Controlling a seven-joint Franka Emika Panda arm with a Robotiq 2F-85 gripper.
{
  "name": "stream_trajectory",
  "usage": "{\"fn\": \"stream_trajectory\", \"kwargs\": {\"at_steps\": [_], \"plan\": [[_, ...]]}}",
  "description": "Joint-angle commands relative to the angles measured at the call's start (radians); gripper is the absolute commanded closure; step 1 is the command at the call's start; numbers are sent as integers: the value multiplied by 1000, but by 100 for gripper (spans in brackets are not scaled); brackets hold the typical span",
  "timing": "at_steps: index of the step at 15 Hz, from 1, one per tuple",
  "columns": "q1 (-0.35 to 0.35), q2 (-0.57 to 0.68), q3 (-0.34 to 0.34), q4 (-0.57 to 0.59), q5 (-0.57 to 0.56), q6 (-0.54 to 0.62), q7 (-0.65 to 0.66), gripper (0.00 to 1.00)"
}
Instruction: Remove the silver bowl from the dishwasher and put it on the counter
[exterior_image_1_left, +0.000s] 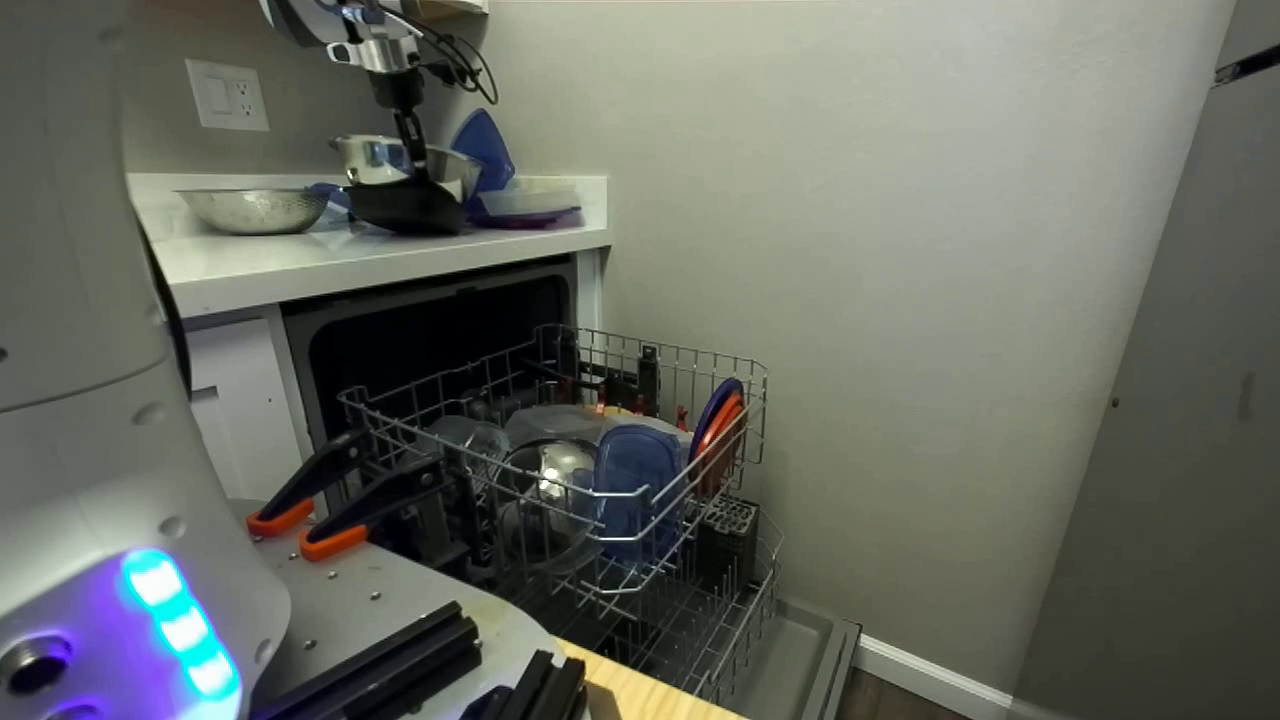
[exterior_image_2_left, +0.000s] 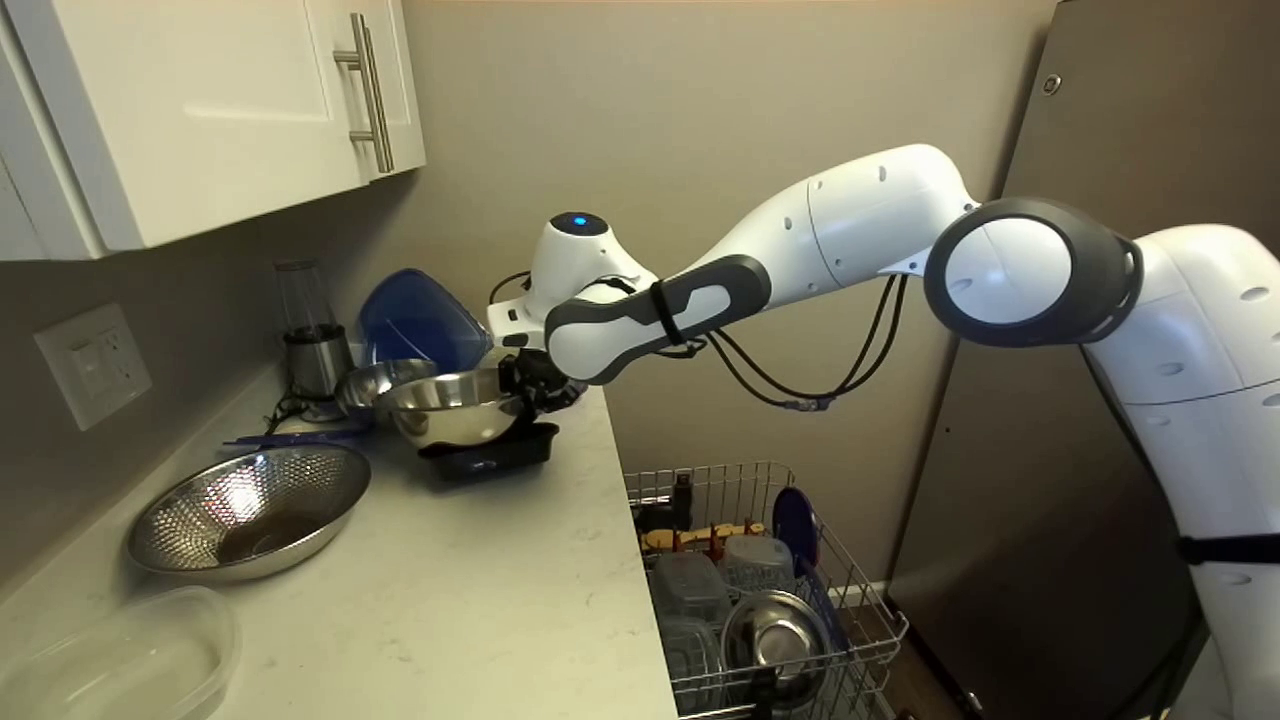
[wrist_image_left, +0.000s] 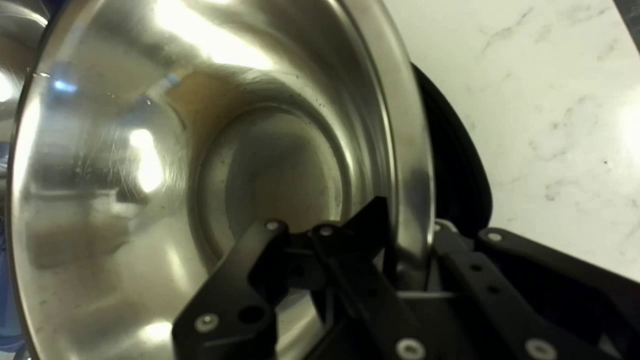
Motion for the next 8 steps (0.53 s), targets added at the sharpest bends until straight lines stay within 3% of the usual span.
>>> {"fn": "stream_trajectory", "kwargs": {"at_steps": [1, 3, 4, 8], "plan": [[-26, -23, 26, -34, 18, 28, -38, 98], [-23, -26, 18, -36, 4, 30, -26, 98], [-17, -28, 9, -35, -6, 31, -12, 75], [-14, -29, 0, -34, -9, 37, -2, 49]]}}
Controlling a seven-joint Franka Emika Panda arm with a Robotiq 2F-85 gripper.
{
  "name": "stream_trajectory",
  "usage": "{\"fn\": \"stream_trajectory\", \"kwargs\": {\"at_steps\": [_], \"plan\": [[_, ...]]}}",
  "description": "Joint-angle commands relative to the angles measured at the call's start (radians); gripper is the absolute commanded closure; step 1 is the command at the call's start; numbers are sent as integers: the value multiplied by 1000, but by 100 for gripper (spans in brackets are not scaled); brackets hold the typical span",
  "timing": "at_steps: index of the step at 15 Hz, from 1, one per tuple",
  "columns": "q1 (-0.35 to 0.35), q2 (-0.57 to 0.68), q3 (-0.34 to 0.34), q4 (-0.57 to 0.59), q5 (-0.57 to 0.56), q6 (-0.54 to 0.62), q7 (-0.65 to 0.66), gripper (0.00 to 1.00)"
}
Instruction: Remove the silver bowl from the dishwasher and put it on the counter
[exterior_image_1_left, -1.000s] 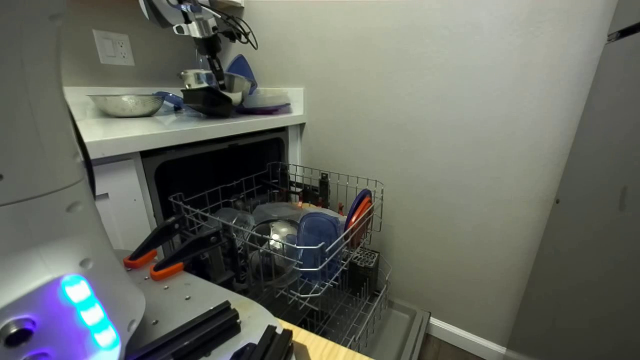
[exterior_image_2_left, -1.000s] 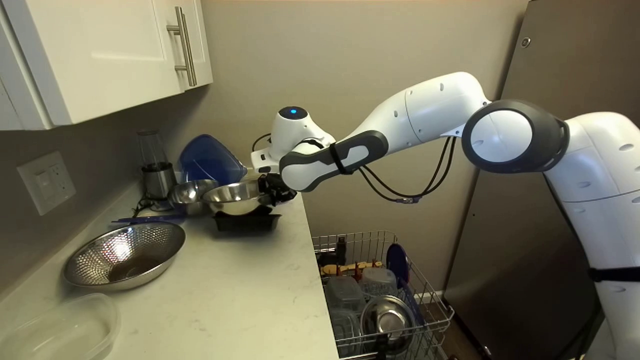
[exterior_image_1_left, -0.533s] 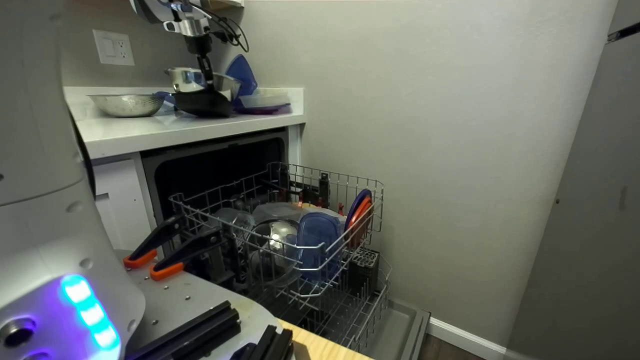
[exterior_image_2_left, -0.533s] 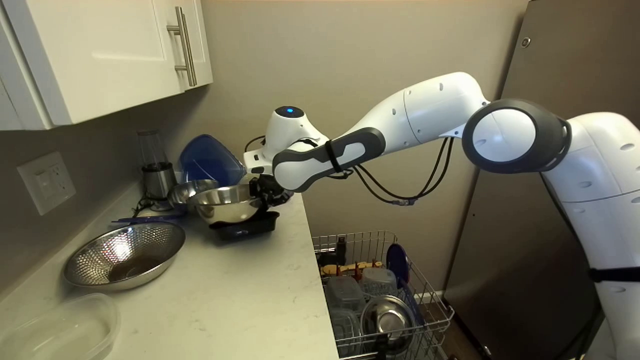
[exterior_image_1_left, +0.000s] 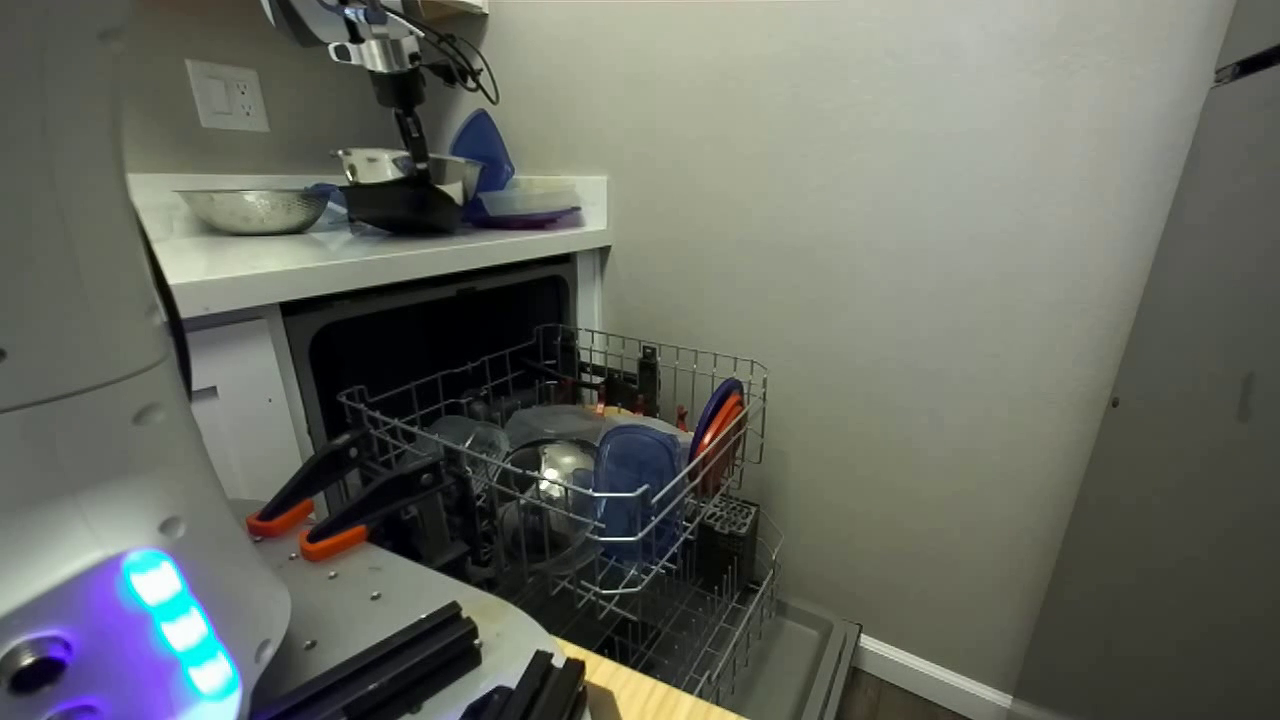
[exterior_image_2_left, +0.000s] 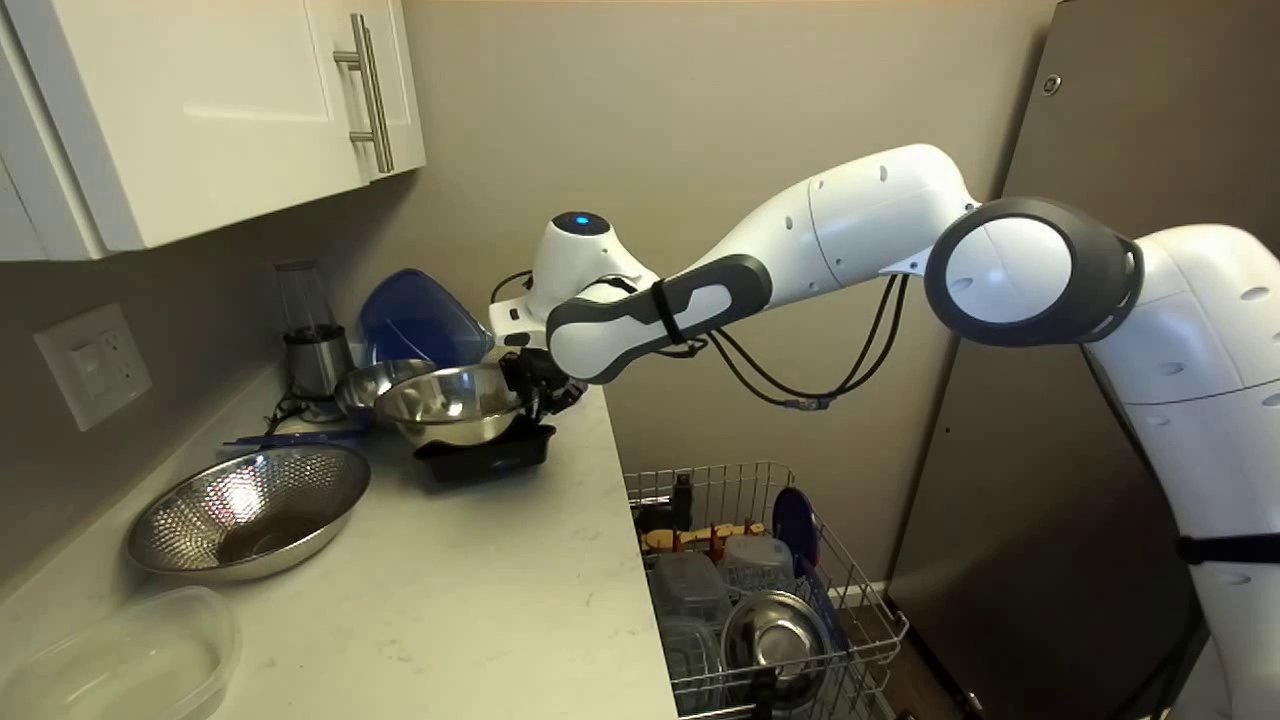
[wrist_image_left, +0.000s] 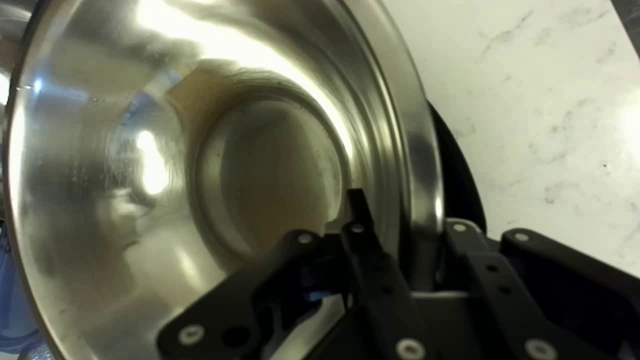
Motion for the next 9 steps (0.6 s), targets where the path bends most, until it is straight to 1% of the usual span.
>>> {"fn": "stream_trajectory", "kwargs": {"at_steps": [1, 3, 7, 9], "plan": [[-8, -29, -3, -34, -9, 35, 1, 42], [-8, -33, -5, -37, -8, 44, 5, 31], [-18, -56, -3, -45, 2, 58, 4, 5], [-19, -82, -2, -45, 2, 47, 3, 0]]}}
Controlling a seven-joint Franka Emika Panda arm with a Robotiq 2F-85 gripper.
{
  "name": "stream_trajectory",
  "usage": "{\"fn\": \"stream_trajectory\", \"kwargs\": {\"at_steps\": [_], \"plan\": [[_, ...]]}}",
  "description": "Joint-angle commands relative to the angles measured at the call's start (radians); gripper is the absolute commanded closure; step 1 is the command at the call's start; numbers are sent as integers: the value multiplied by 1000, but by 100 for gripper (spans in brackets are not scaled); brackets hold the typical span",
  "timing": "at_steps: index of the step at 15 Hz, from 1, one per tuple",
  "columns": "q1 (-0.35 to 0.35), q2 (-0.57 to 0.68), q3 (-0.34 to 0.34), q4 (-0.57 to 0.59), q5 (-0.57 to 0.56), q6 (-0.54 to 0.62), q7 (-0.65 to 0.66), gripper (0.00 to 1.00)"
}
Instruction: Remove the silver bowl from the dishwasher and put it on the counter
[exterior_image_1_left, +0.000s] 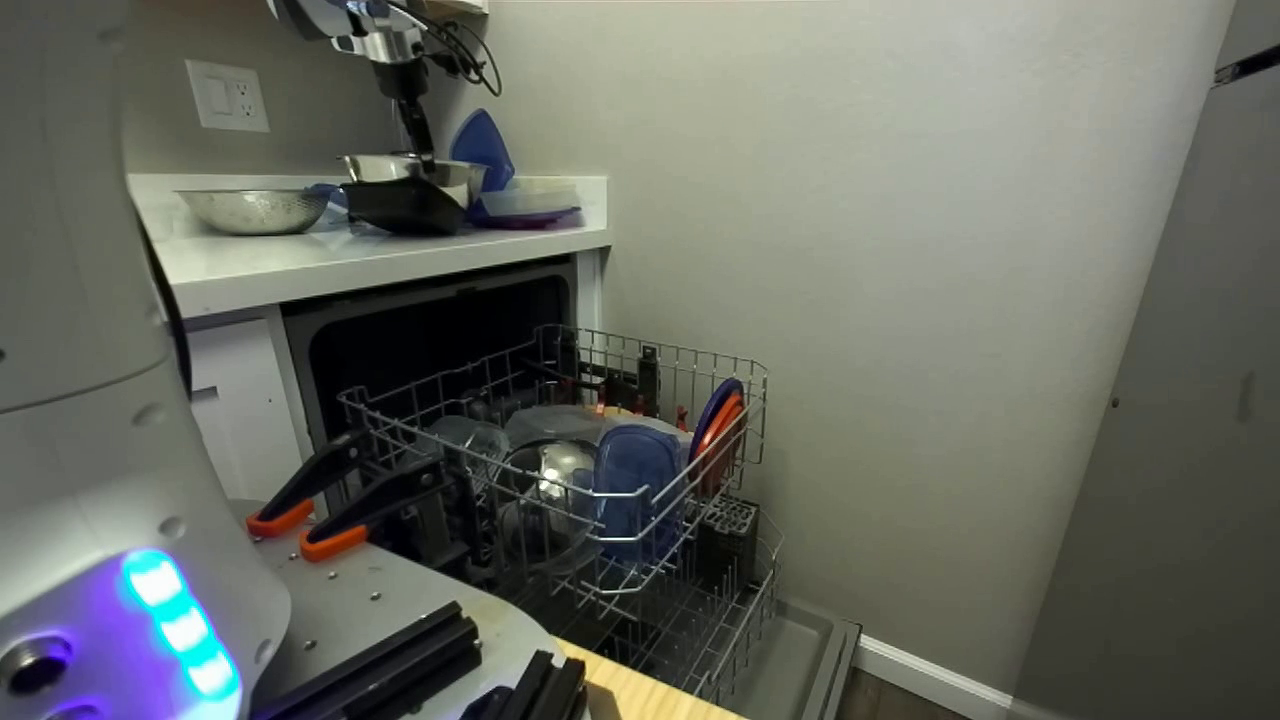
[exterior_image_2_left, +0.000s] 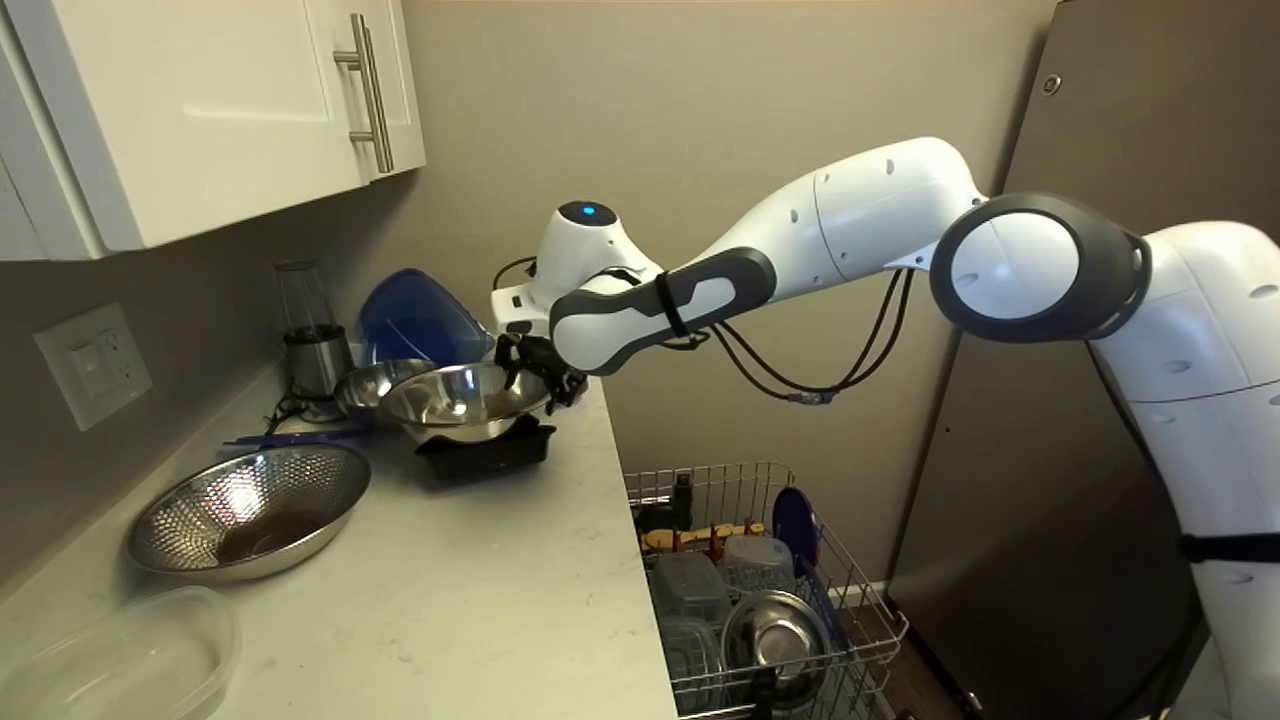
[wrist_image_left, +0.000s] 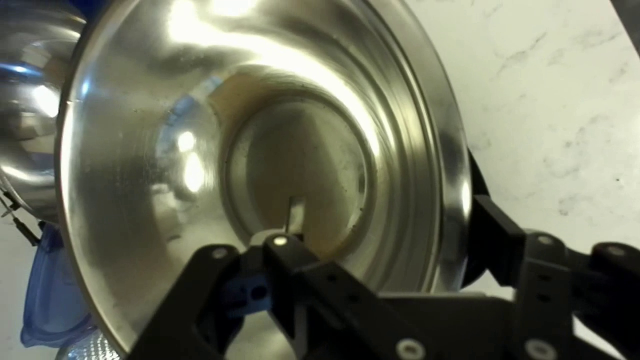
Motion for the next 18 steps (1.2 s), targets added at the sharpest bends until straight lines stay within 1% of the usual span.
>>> {"fn": "stream_trajectory", "kwargs": {"at_steps": [1, 4, 9, 15, 16, 18], "plan": [[-19, -77, 9, -46, 6, 7, -4, 0], [-28, -114, 16, -49, 19, -3, -7, 0], [-50, -189, -10, -98, 13, 22, 50, 0], [-104, -300, -58, -221, 9, 59, 178, 0], [-97, -313, -79, -235, 17, 60, 191, 0], [-102, -338, -99, -275, 7, 65, 236, 0]]}}
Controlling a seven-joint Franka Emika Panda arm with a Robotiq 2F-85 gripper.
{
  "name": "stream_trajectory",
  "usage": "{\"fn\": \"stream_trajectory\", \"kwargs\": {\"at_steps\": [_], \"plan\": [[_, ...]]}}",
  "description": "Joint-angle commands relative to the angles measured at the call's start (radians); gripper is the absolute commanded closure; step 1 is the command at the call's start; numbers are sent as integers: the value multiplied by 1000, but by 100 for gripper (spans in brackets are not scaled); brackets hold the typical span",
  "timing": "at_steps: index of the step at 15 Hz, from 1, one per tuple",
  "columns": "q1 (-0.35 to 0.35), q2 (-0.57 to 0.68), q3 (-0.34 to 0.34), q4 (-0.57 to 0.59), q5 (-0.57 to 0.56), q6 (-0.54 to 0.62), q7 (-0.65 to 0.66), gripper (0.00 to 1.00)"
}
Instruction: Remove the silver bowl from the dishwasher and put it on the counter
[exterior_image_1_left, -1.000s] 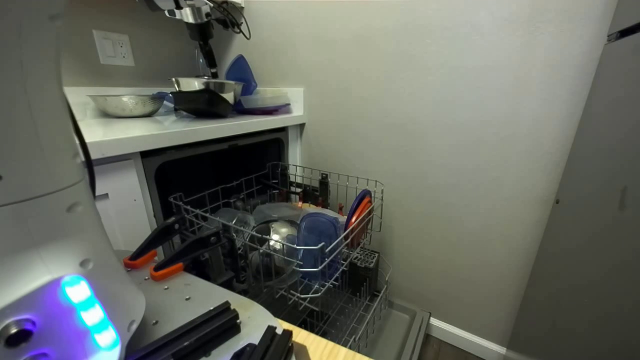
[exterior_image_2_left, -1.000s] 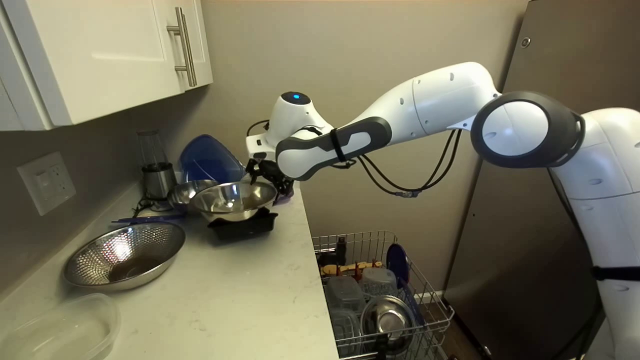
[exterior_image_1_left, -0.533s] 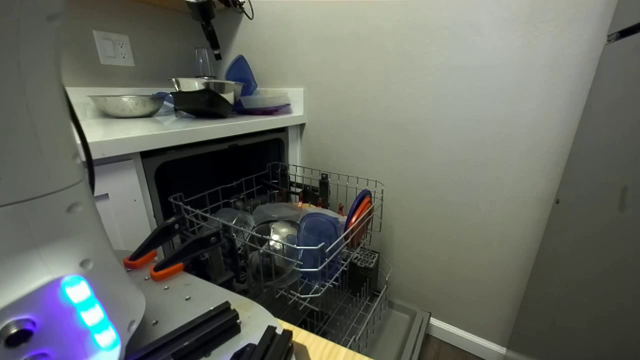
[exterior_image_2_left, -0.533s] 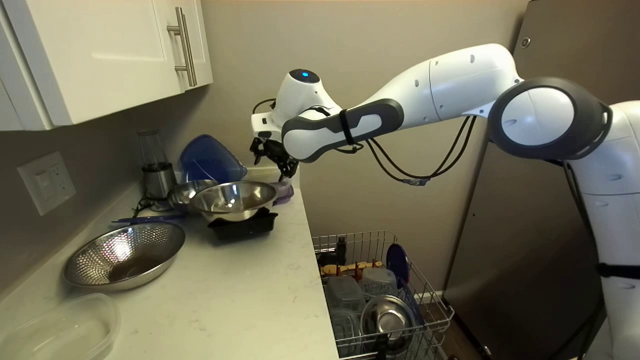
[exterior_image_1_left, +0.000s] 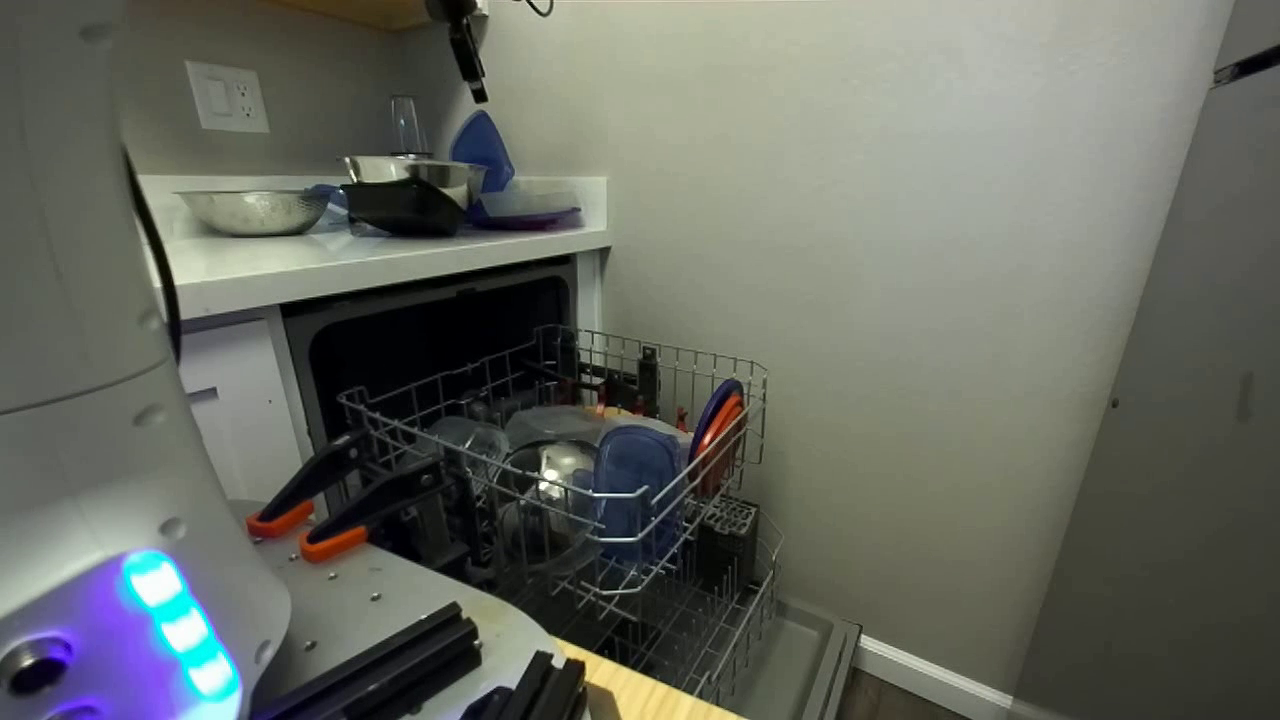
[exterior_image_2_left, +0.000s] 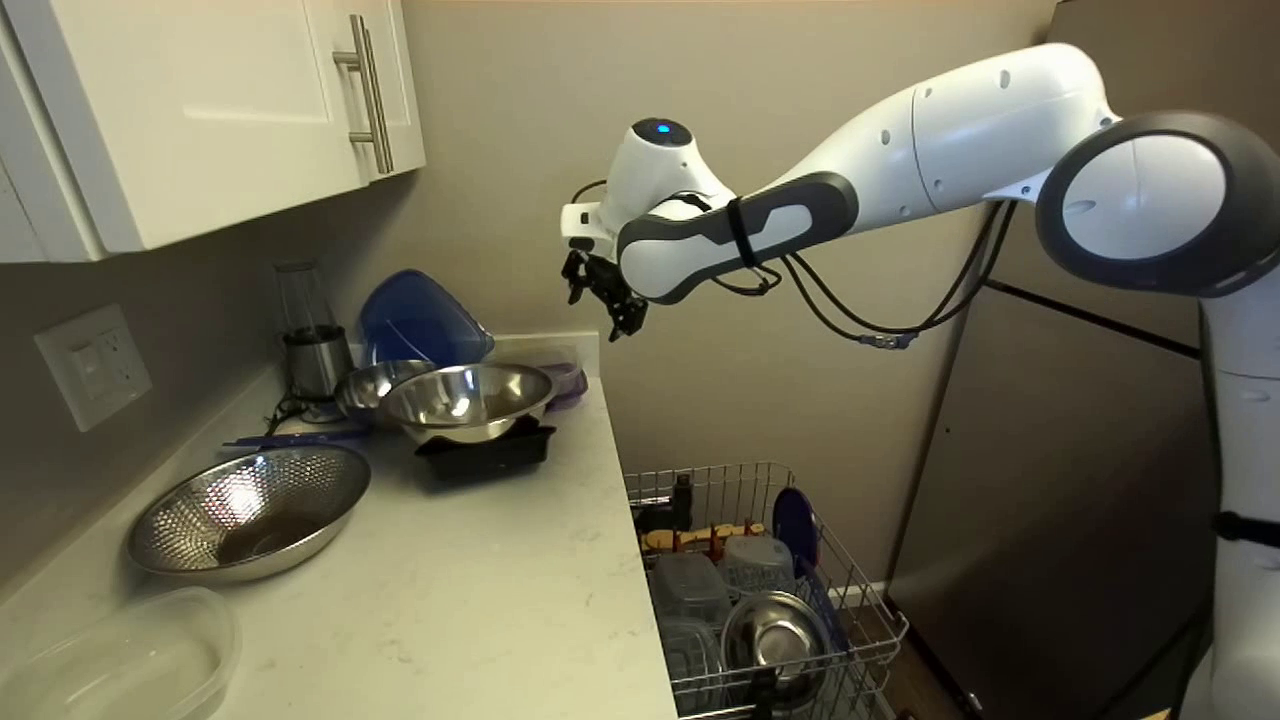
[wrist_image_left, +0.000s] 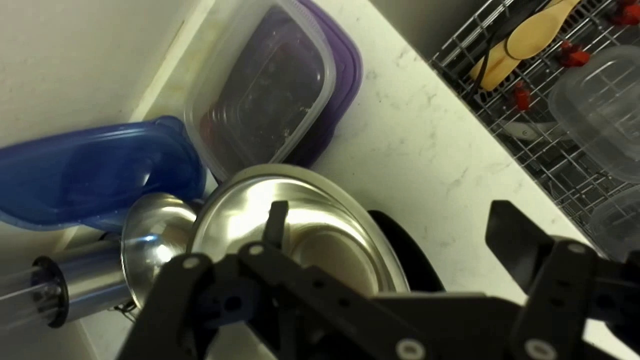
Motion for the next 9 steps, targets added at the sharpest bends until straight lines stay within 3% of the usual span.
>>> {"fn": "stream_trajectory", "kwargs": {"at_steps": [1, 9], "plan": [[-11, -93, -36, -137, 1, 47, 90, 0], [-28, -179, -94, -284, -35, 75, 270, 0]]}}
